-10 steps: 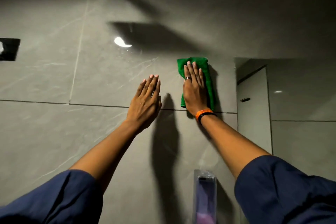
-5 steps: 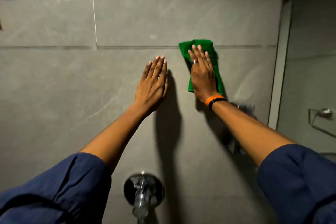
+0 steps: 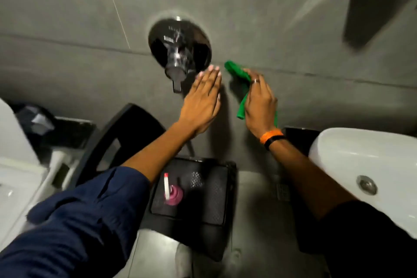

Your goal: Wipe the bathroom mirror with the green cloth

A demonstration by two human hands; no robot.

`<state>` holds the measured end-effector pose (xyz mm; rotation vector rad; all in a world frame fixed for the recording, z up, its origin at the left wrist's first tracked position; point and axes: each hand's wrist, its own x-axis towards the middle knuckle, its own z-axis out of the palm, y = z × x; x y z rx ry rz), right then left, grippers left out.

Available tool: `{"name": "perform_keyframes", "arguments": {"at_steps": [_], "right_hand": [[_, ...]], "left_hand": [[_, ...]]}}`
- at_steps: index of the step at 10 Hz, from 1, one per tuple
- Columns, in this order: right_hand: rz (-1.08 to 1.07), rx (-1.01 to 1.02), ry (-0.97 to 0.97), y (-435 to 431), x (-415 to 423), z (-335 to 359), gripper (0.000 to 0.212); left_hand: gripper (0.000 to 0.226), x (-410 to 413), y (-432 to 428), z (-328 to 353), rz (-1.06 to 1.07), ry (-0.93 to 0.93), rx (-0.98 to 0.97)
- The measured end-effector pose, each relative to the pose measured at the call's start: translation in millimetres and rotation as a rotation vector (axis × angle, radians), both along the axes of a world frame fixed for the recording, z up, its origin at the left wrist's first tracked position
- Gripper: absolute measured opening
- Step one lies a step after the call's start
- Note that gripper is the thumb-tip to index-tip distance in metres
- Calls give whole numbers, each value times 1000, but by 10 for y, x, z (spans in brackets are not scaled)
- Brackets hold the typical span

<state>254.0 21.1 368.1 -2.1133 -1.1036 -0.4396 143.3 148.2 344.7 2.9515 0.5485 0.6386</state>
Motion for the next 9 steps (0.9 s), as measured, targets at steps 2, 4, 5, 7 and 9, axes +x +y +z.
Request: {"name": "perform_keyframes", "arguments": {"at_steps": [2,4,5,7,9], "right_hand": [[30,-333,361,-249,-305,-2203,43],[178,-849,373,-534,-845,-4105,51],[241,-1059,309,-776,-1090,-4801,63],[193,-963,183,-870,-1121,-5077,66],[193,-1024,244,-789,-996,-4490,69]], "left_hand": [[59,-350,-462,-2243,53,275,-265],[62,-832,-928,-3994,155,463,-466],[66,-973,-1109,-4539,161,528,-511],[67,-1030,-1228,-4850,188,464,-606],[64,-969,-1176,-4248,147,453,-594]]}}
